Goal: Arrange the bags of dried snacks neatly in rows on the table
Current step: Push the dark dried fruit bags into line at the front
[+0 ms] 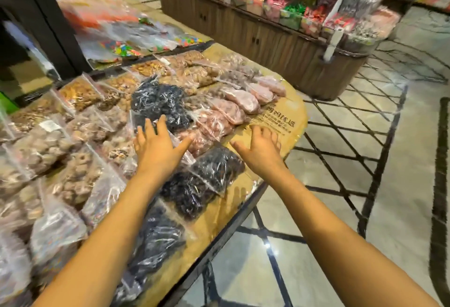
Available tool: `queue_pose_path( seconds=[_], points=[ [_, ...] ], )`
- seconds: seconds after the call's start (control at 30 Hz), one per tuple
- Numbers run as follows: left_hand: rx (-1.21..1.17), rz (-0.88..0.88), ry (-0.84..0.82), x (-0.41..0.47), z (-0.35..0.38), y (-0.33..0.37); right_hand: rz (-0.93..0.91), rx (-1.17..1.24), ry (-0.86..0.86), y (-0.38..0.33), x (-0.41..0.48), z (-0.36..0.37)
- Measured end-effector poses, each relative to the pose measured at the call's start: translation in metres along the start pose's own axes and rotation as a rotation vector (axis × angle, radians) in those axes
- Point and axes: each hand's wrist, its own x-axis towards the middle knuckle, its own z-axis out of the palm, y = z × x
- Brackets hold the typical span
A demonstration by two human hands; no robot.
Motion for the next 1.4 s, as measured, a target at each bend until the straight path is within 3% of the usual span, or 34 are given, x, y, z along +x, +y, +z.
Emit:
queue_pose_path(
  seconds=[0.23,0.57,0.8,1.07,1.4],
  points=[
    [0.016,-0.235,0.104,0.058,0.001,-0.013,-0.283,-0.005,-0.214,-0.048,0.120,0.020],
    [-0.140,-0.632,0.020,0.130,0.006,-0.014,-0.391,0.061,-0.428,-0.085,0.241,0.057],
    [-0.121,-0.808,-0.021,0.155,0.018,-0.014,-0.577,0.082,-0.587,-0.124,0.313,0.081],
    [-0.256,-0.964,0.122,0.160,0.020,0.004,-0.577,0.045,-0.750,-0.149,0.339,0.102],
    [-0.318,-0.996,0.088,0.160,0.021,0.007,-0.519,0.140,-0.871,-0.150,0.341,0.105]
  ],
)
